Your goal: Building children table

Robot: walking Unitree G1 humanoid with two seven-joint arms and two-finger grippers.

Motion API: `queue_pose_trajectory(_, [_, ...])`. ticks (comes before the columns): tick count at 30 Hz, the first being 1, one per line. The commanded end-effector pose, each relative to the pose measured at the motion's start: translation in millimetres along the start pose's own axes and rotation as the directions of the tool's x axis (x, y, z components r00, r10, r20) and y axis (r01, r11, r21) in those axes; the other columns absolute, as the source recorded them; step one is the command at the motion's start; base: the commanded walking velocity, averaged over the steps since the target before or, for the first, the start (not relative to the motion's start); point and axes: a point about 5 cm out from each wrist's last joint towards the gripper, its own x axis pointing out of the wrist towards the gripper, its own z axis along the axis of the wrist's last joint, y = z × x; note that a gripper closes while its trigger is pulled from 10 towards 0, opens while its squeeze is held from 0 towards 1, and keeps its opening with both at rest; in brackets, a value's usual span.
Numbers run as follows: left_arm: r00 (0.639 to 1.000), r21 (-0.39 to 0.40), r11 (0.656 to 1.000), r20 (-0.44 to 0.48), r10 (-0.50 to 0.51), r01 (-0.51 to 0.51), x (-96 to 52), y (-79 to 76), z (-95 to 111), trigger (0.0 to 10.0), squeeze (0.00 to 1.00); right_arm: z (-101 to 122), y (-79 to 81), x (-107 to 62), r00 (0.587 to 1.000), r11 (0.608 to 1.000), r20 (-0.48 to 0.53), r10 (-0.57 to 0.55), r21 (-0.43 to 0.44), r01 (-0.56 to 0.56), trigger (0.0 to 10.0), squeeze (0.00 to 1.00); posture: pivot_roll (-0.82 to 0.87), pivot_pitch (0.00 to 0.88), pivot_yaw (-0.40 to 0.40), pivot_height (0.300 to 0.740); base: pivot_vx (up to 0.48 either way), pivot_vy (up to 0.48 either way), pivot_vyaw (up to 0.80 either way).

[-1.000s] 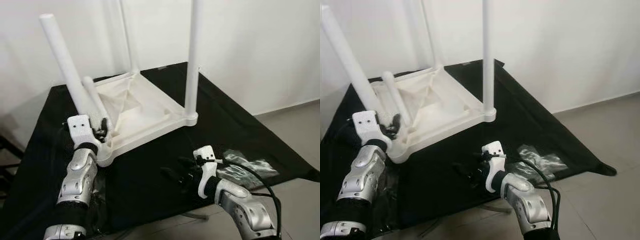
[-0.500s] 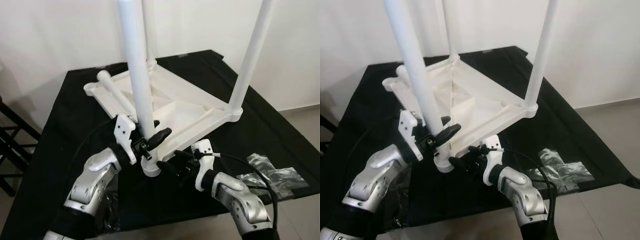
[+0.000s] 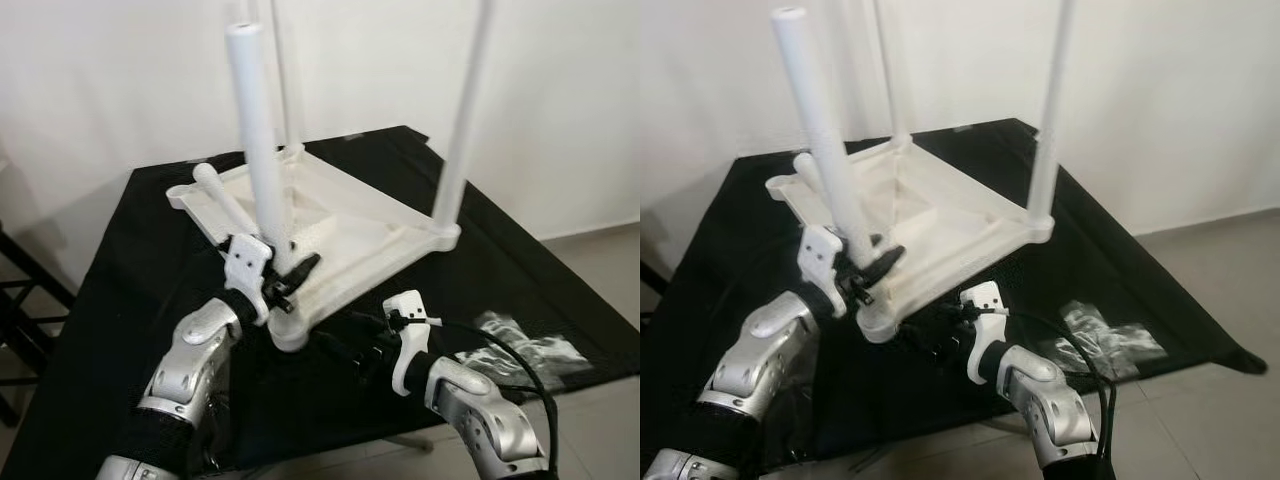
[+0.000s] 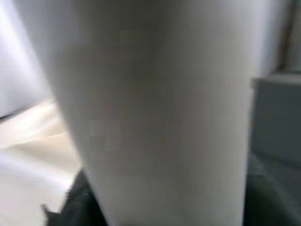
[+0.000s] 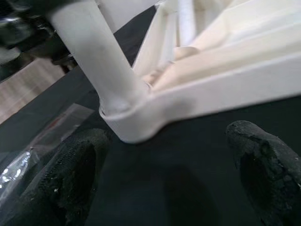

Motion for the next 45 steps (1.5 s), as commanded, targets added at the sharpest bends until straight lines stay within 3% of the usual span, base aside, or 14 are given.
queue_pose_trajectory(1, [0.974,0.058,0.974,-0.045,0.22,-0.217,-8.5,37.7,-5.9,10.0,1.0,-0.1,3.0,1.7,1.0,1.0,0.003,0.012,0.008,-0.013,10.0,0.0,-0.12,0.0,0.051,0.74,0.0,0.0,0.0])
queue_pose_trajectory(2, [0.938,0.063,0.939,-0.059,0.342,-0.339,-12.8,53.0,-6.6,10.0,1.0,0.0,2.8,1.7,1.0,1.0,0.003,0.012,0.008,-0.012,10.0,0.0,-0.12,0.0,0.05,0.74,0.0,0.0,0.0])
queue_pose_trajectory(3, [0.875,0.071,0.879,-0.086,0.477,-0.472,-20.6,70.7,-8.7,10.0,0.78,0.1,2.6,1.8,1.0,1.0,0.003,0.012,0.008,-0.012,10.0,0.0,-0.12,0.0,0.05,0.74,0.0,0.0,0.0])
queue_pose_trajectory(5, [0.859,0.074,0.864,-0.093,0.503,-0.498,-22.8,74.4,-9.4,10.0,0.78,0.0,2.5,1.8,1.0,1.0,0.003,0.012,0.009,-0.012,10.0,0.0,-0.12,0.0,0.049,0.74,0.0,0.0,0.0])
queue_pose_trajectory(6, [0.838,0.08,0.844,-0.105,0.536,-0.53,-26.4,78.6,-10.9,10.0,0.0,0.1,2.4,1.8,1.0,1.0,0.003,0.012,0.008,-0.012,10.0,0.0,-0.12,0.0,0.049,0.74,0.0,0.0,0.0])
queue_pose_trajectory(19, [0.689,0.11,0.706,-0.16,0.707,-0.7,-40.6,81.1,-23.0,10.0,0.0,0.9,1.3,1.6,1.0,1.0,0.002,0.012,0.009,-0.012,10.0,0.0,-0.12,0.0,0.048,0.74,0.0,0.0,0.0])
queue_pose_trajectory(25, [0.662,0.122,0.683,-0.176,0.729,-0.72,-43.9,81.7,-25.9,10.0,0.0,1.0,1.2,1.8,1.0,1.0,0.003,0.012,0.009,-0.012,10.0,0.0,-0.12,0.0,0.049,0.74,0.0,0.0,0.0])
queue_pose_trajectory(26, [0.657,0.125,0.679,-0.178,0.732,-0.723,-45.1,82.1,-26.6,0.0,0.0,1.0,1.3,1.8,1.0,1.0,0.003,0.012,0.009,-0.012,10.0,0.0,-0.12,0.0,0.049,0.74,0.0,0.0,0.0])
queue_pose_trajectory(33, [0.693,0.085,0.707,-0.148,0.706,-0.702,-44.8,82.2,-24.4,0.0,0.0,0.4,1.7,1.9,1.0,1.0,0.003,0.013,0.011,-0.013,10.0,0.0,-0.12,0.0,0.051,0.74,0.0,0.0,0.0])
queue_pose_trajectory(38, [0.857,-0.018,0.858,-0.064,0.512,-0.514,-27.4,63.4,-12.4,0.0,0.0,0.0,1.8,1.8,1.0,1.0,0.002,0.013,0.011,-0.013,10.0,0.0,-0.12,0.0,0.05,0.74,0.0,0.0,0.0])
queue_pose_trajectory(39, [0.857,-0.018,0.858,-0.064,0.512,-0.514,-27.4,63.4,-12.4,0.0,0.0,0.0,1.8,1.8,1.0,1.0,0.002,0.013,0.011,-0.013,10.0,0.0,-0.12,0.0,0.05,0.74,0.0,0.0,0.0])
queue_pose_trajectory(40, [0.976,-0.085,0.974,0.052,0.214,-0.209,-16.0,34.7,3.4,0.0,0.0,-0.3,1.8,1.8,1.0,1.0,0.002,0.013,0.011,-0.013,10.0,0.0,-0.12,0.0,0.048,0.74,0.0,0.0,0.0])
queue_pose_trajectory(43, [0.994,-0.034,0.999,0.106,-0.016,0.02,-15.0,11.9,12.0,0.0,0.0,-0.5,1.8,1.8,1.0,1.0,0.001,0.013,0.011,-0.013,10.0,0.0,-0.12,0.0,0.048,0.74,0.0,0.0,0.0])
queue_pose_trajectory(45, [0.929,0.061,0.934,0.1,-0.356,0.351,-21.2,-26.1,15.0,0.0,0.0,-0.7,1.4,1.8,1.0,1.0,0.0,0.013,0.011,-0.013,10.0,0.0,-0.12,0.0,0.043,0.74,0.0,0.0,0.0])
